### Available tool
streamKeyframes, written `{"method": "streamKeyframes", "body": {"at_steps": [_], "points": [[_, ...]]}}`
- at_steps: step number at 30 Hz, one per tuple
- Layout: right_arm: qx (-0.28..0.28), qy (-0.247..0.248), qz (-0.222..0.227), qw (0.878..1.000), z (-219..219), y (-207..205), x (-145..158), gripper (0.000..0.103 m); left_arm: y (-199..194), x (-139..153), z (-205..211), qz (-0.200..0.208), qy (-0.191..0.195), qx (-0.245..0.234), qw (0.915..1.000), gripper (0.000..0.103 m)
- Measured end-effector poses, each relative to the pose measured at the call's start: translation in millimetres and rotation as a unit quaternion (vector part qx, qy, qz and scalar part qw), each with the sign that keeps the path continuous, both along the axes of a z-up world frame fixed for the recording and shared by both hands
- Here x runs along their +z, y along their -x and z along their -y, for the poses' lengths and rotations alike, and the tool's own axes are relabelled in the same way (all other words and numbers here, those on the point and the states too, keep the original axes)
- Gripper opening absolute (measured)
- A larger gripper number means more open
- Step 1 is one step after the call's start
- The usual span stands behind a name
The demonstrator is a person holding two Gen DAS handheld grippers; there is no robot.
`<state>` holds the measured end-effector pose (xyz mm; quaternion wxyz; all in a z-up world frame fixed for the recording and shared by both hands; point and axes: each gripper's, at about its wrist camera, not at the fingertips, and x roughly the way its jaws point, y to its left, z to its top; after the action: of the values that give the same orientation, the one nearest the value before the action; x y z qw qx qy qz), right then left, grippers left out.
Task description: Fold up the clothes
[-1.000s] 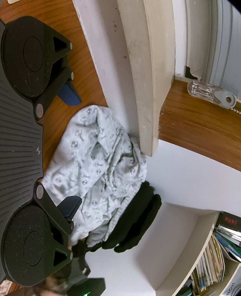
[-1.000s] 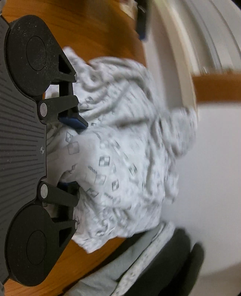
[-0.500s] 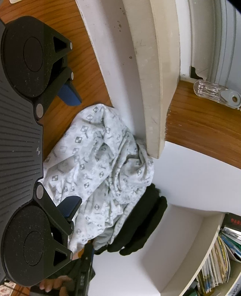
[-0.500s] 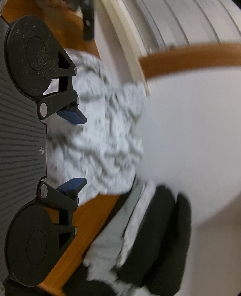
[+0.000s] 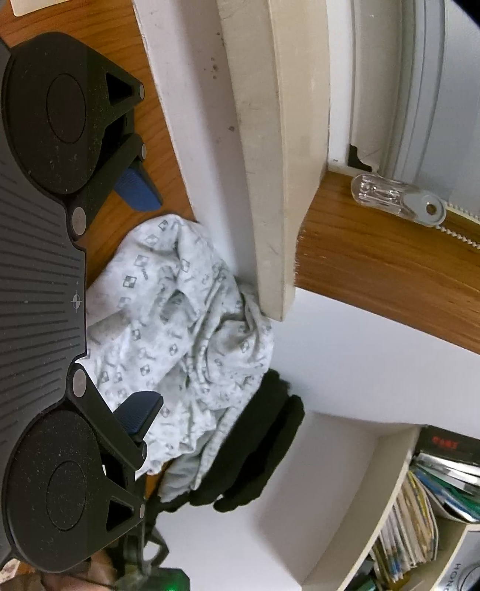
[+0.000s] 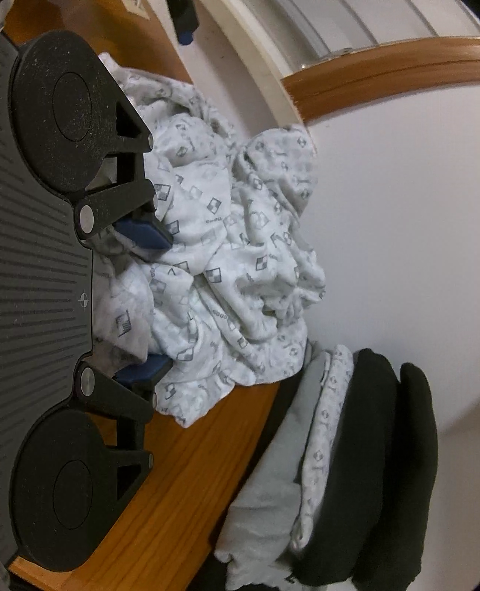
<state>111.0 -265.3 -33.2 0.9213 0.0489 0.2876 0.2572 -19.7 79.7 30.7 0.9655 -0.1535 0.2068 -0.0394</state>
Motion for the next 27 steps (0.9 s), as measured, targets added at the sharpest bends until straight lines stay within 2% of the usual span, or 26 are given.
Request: {"method": "streamKeyframes", "body": {"at_steps": [2,5,8,14,16,19,21,22,23,27], "points": [[0.006,0.000,-0.004,1.000,-0.7,-4.3,-1.5,0.064,-0.2,-0.1,-0.8,-0.001,0.007,0.000,1.0000,0.103],[0.015,-0.004,-0.007,1.000,1.6,-8.3,-1.6,0.065,-1.7,-2.6,-6.9,-0.014,0.057,0.004,0.9983,0.103],[0.020,-0.009,-0.010,1.000,3.8,-8.9,-2.3,0.065,-3.7,-2.5,-9.8,-0.027,0.080,0.000,0.9964,0.103],[0.032,0.010,0.001,0.999,0.7,-5.2,-2.5,0.065,-12.5,2.6,4.9,-0.035,0.031,0.007,0.9989,0.103],[0.036,0.012,0.003,0.999,0.9,-4.8,-2.7,0.065,-22.2,0.4,11.4,-0.052,0.024,0.007,0.9983,0.103],[0.037,0.004,0.000,0.999,3.2,-5.9,-2.9,0.066,-33.5,-2.0,20.5,-0.074,0.011,0.007,0.9972,0.092],[0.037,-0.001,-0.001,0.999,4.3,-6.8,-2.5,0.066,-40.3,-2.9,25.5,-0.087,0.001,0.005,0.9962,0.077],[0.037,-0.004,-0.002,0.999,5.1,-7.4,-2.5,0.066,-43.6,-3.9,26.8,-0.098,0.000,0.003,0.9952,0.064],[0.037,-0.006,-0.003,0.999,5.4,-7.5,-2.5,0.066,-45.7,-6.0,27.3,-0.108,0.000,0.006,0.9942,0.059],[0.037,-0.010,-0.004,0.999,5.9,-7.4,-2.6,0.066,-46.8,-11.6,32.7,-0.128,-0.022,0.019,0.9913,0.047]]}}
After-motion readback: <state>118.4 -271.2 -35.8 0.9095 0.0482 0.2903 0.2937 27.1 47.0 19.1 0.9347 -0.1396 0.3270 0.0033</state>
